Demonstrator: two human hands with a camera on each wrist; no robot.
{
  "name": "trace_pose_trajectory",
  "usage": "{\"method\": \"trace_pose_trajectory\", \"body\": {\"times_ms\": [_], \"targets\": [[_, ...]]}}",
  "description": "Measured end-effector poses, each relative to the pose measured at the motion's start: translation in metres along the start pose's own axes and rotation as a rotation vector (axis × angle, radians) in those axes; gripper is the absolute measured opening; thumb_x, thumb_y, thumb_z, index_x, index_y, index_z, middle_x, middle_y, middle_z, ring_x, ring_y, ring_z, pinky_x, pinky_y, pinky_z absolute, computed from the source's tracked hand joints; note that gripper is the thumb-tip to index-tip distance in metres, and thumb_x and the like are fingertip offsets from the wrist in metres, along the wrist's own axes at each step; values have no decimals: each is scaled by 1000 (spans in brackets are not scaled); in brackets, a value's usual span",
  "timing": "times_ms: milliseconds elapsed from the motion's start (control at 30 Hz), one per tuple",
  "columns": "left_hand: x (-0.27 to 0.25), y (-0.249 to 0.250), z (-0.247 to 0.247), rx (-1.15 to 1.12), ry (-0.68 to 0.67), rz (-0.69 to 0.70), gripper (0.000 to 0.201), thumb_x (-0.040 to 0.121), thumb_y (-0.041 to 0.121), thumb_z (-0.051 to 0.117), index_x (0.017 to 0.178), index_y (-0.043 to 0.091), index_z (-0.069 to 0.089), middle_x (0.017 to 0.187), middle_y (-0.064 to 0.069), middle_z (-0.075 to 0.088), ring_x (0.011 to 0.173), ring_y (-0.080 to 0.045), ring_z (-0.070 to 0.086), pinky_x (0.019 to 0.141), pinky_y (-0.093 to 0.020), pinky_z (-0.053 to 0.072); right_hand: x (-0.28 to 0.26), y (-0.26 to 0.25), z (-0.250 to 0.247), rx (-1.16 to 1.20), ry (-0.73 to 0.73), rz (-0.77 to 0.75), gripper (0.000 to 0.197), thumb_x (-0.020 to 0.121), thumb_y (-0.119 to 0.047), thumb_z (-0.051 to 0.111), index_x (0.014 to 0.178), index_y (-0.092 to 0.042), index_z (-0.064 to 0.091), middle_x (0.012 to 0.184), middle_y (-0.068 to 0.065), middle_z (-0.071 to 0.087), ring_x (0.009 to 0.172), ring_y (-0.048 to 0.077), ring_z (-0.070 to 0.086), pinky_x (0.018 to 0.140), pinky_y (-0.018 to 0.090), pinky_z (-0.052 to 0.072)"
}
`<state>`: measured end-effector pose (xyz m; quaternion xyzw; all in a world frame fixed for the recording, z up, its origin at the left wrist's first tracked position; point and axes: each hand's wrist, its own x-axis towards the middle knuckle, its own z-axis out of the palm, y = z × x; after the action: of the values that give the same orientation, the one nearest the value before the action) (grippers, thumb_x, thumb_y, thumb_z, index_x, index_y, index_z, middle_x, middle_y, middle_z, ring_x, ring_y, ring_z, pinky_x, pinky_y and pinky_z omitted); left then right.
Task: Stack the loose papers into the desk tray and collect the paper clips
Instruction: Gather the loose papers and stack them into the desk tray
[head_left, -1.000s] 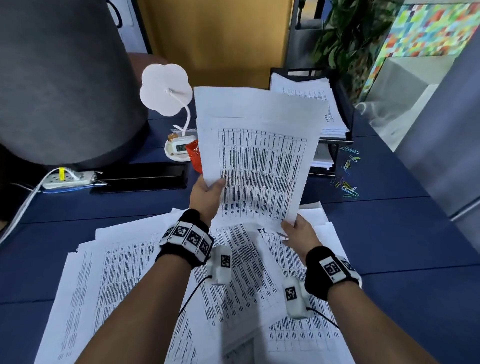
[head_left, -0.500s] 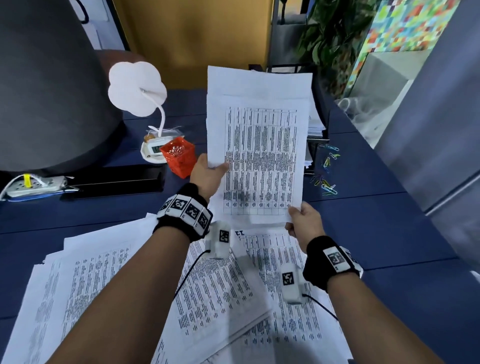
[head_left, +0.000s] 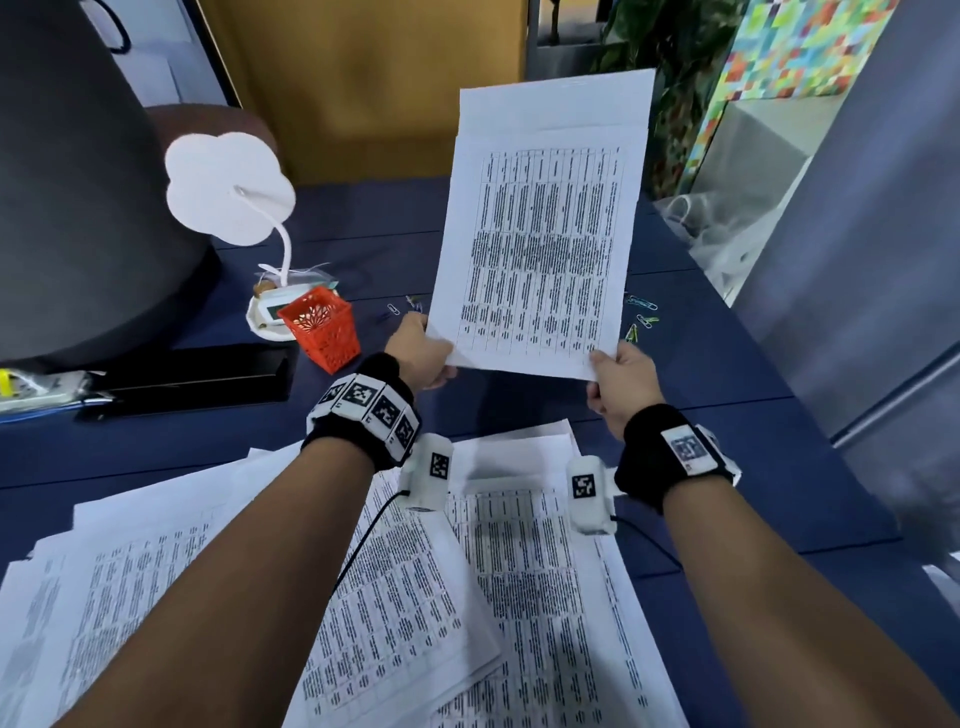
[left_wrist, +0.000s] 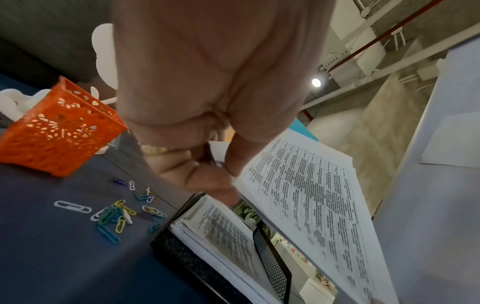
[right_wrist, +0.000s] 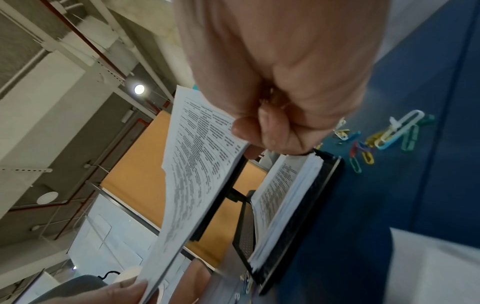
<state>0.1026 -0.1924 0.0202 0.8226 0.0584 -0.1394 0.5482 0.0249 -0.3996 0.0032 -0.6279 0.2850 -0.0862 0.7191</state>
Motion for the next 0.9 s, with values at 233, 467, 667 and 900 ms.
{"method": "trace_pose_trajectory", "body": {"times_ms": [233, 467, 667, 900], "targets": [[22, 28, 13, -22, 175, 146, 40, 87, -2, 54, 124, 5, 39, 100, -8, 51, 61, -17, 54, 47, -24, 50, 38, -30, -2, 2, 7, -38, 27, 98, -4, 42, 77, -18, 51, 77, 0, 54, 45, 9, 39, 33, 11, 31], [47, 46, 23, 216, 236, 274, 24, 88, 0, 49, 105, 11, 62, 107, -10, 64, 84, -26, 66, 74, -29, 56, 75, -51, 5, -42, 11, -62, 30, 97, 1, 34, 82, -17, 53, 91, 7, 60, 39, 6, 48, 34, 14, 35], [71, 61, 29, 422, 257, 307, 35, 93, 3, 47, 125, 11, 57, 127, -11, 58, 108, -27, 58, 79, -20, 40, 102, -70, 13, -17, 61, -82, 35, 93, 8, 27, 108, -6, 55, 88, 10, 63, 49, 12, 55, 38, 17, 43], [94, 76, 32, 700, 218, 305, 37, 94, 8, 52, 131, 7, 52, 133, -15, 51, 119, -33, 49, 94, -36, 42, 128, -78, 25, -18, 187, -119, 36, 91, 9, 31, 117, 1, 55, 101, 23, 65, 53, 18, 66, 46, 23, 53]]}}
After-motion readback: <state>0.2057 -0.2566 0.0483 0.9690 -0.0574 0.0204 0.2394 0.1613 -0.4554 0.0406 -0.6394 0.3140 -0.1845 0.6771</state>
